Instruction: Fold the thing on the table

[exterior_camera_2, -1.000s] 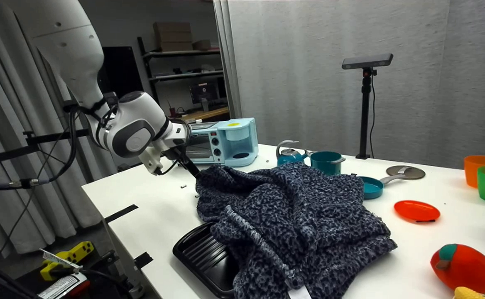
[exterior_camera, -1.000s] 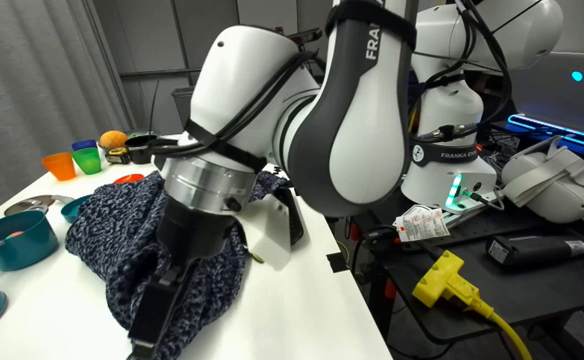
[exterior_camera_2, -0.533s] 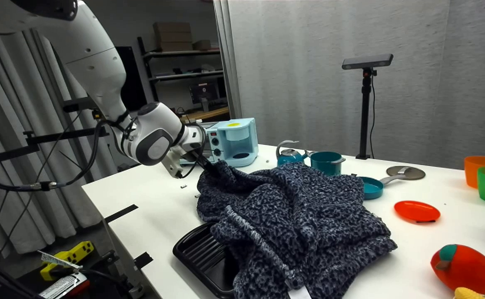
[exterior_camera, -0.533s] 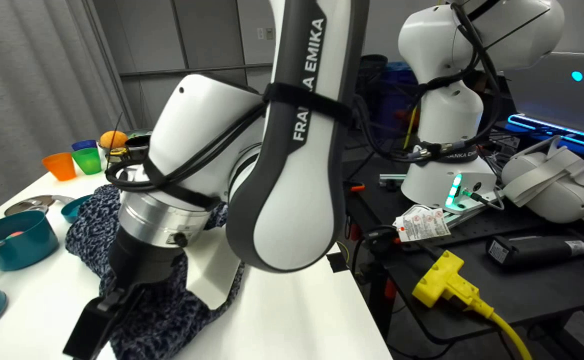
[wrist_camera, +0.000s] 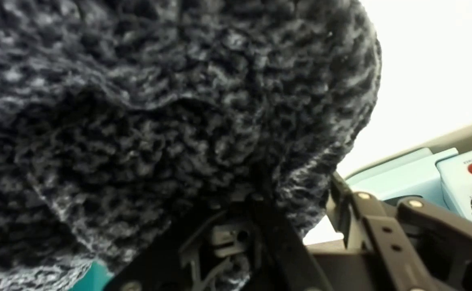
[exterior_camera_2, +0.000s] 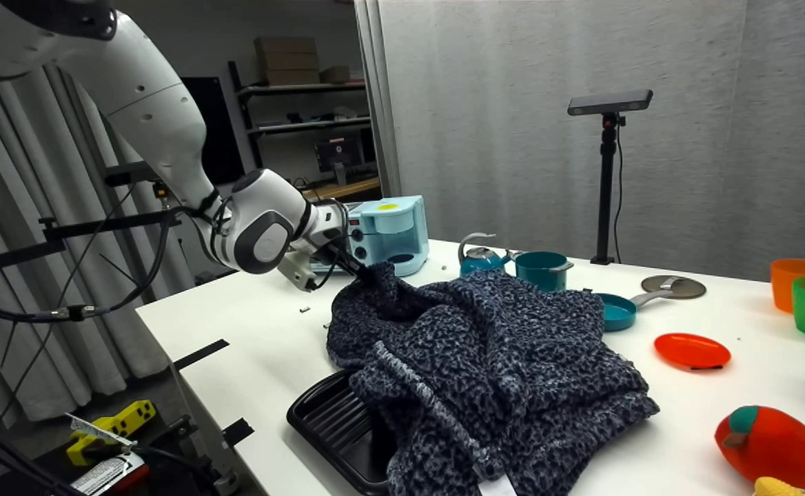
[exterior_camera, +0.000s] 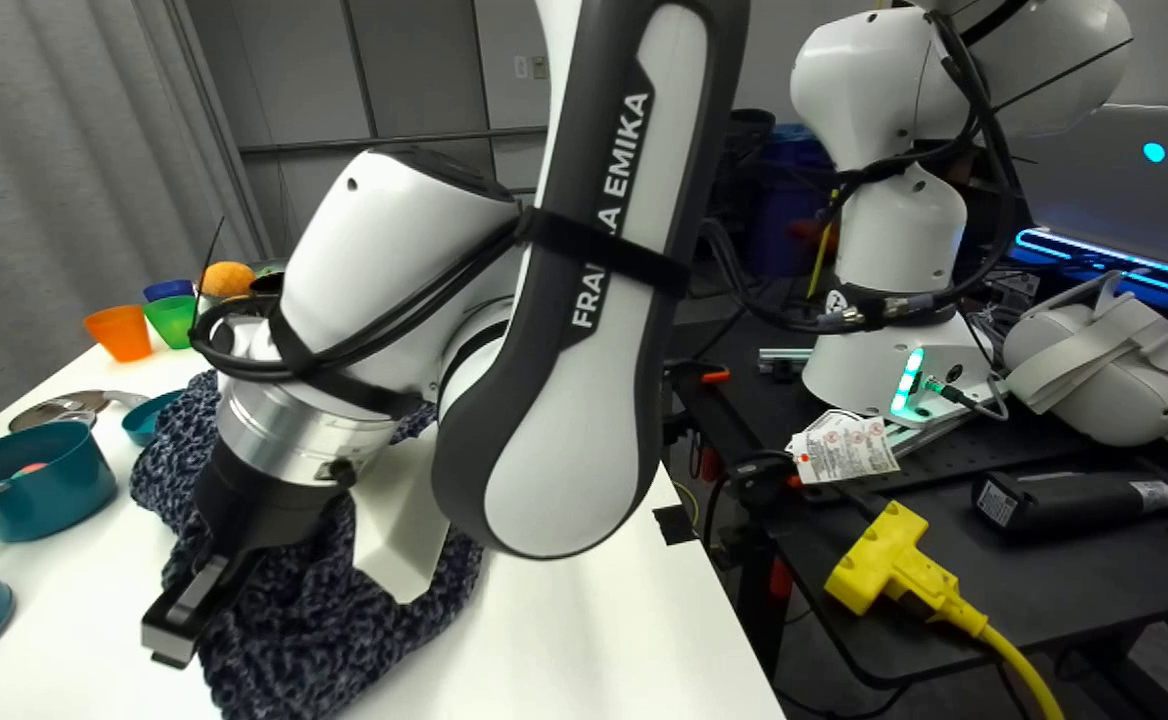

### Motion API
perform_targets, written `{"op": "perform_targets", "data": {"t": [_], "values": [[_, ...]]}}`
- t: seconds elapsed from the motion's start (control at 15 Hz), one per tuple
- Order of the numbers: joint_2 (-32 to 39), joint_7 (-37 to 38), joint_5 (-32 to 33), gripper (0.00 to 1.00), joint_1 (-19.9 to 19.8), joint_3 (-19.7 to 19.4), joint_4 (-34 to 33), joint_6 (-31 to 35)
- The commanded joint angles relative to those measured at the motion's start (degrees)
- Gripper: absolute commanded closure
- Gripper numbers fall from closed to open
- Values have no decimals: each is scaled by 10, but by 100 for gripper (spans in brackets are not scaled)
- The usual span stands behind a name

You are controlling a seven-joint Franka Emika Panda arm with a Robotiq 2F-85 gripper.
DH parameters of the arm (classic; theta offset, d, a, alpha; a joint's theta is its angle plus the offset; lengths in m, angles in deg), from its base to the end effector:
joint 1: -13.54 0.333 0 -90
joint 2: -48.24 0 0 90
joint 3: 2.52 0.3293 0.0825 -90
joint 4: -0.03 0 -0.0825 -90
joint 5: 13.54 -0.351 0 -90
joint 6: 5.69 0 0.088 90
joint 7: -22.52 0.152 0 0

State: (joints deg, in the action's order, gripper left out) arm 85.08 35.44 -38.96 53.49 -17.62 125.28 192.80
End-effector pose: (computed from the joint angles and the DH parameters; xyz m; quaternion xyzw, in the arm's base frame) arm 0.5698 0.2089 0.1853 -0.9388 0.0742 -0.3331 0.0471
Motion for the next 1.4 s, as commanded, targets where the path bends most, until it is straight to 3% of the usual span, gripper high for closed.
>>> {"op": "perform_targets", "data": {"t": [0.0, 0.07, 0.2, 0.53, 0.93, 1.33], "values": [[-50, -45, -33, 93, 100, -103, 39, 4], [-61, -60, -11, 99, 83, -119, 46, 16], [-88, -93, 2, 100, 99, -176, 57, 18], [-149, -153, 56, 99, 49, -255, 42, 6], [-150, -161, 49, 99, 22, -328, 23, -18], [-125, -158, 18, 99, 40, -428, 7, -49]]}}
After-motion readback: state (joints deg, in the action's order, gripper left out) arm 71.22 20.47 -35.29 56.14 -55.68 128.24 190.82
